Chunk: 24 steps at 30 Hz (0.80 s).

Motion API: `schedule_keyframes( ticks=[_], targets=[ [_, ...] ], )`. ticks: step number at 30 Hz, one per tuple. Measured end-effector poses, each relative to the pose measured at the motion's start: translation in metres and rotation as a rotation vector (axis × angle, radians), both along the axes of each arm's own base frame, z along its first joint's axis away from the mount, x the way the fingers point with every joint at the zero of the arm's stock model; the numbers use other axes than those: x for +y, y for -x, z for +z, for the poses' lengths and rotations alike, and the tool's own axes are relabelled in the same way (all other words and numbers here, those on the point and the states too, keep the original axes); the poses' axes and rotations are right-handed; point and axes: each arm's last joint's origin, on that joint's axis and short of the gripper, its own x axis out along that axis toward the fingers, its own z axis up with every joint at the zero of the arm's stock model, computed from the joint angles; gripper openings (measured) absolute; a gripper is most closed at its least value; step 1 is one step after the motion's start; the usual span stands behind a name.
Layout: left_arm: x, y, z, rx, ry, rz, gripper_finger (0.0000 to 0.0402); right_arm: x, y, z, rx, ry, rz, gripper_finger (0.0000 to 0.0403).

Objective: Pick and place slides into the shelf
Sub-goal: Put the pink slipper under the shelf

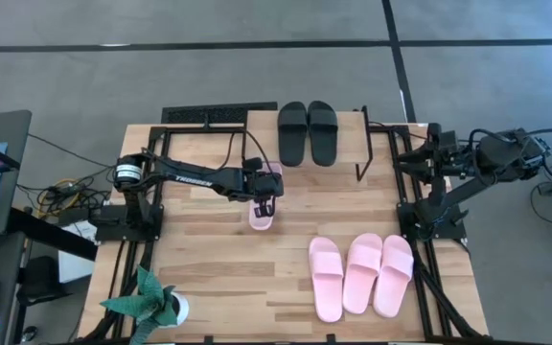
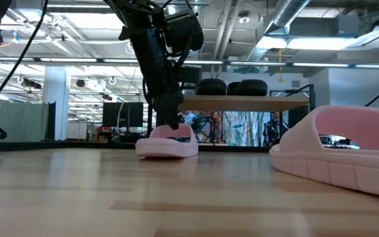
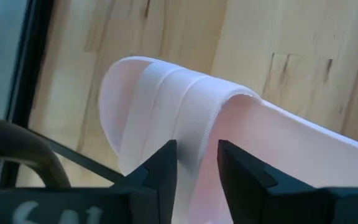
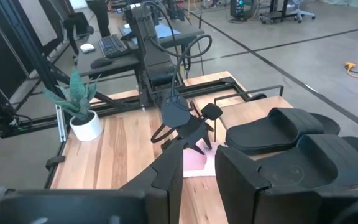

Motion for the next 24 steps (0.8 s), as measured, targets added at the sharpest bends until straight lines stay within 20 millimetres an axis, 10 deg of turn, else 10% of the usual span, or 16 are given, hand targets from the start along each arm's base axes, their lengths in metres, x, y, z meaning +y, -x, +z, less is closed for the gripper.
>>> schedule_keyframes(
  ticks=[24],
  targets=[
    [-0.044, 0.001, -0.002, 0.044, -0.052, -0.082, 0.0119, 0.01, -0.018, -0.034, 0.124, -0.041, 0.061, 0.0082]
  ],
)
